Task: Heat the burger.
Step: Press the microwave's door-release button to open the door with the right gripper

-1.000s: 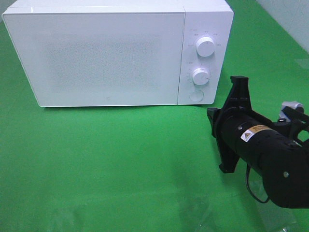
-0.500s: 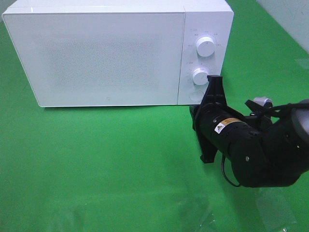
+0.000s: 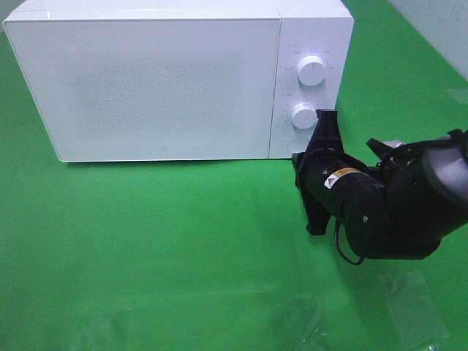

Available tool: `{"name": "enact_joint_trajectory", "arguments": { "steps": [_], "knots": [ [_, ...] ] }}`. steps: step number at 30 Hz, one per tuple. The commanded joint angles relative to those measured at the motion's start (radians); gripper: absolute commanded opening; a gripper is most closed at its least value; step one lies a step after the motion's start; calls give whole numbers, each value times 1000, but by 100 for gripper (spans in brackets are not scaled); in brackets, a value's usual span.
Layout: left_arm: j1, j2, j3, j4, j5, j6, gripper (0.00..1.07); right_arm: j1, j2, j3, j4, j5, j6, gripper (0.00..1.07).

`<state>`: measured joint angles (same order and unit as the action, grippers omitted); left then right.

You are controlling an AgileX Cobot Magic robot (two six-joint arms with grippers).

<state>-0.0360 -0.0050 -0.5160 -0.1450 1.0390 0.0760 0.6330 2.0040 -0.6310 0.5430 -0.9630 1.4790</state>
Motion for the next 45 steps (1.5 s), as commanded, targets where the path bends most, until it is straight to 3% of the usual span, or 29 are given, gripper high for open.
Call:
{"name": "enact_joint_trajectory", "arguments": {
  "steps": [1, 45],
  "knots": [
    [2, -7, 3, 3, -8, -2, 100, -21, 3, -18, -25, 0, -11, 0],
    [2, -7, 3, 2, -8, -2, 100, -113, 154, -179, -94, -14, -36, 0]
  ]
}}
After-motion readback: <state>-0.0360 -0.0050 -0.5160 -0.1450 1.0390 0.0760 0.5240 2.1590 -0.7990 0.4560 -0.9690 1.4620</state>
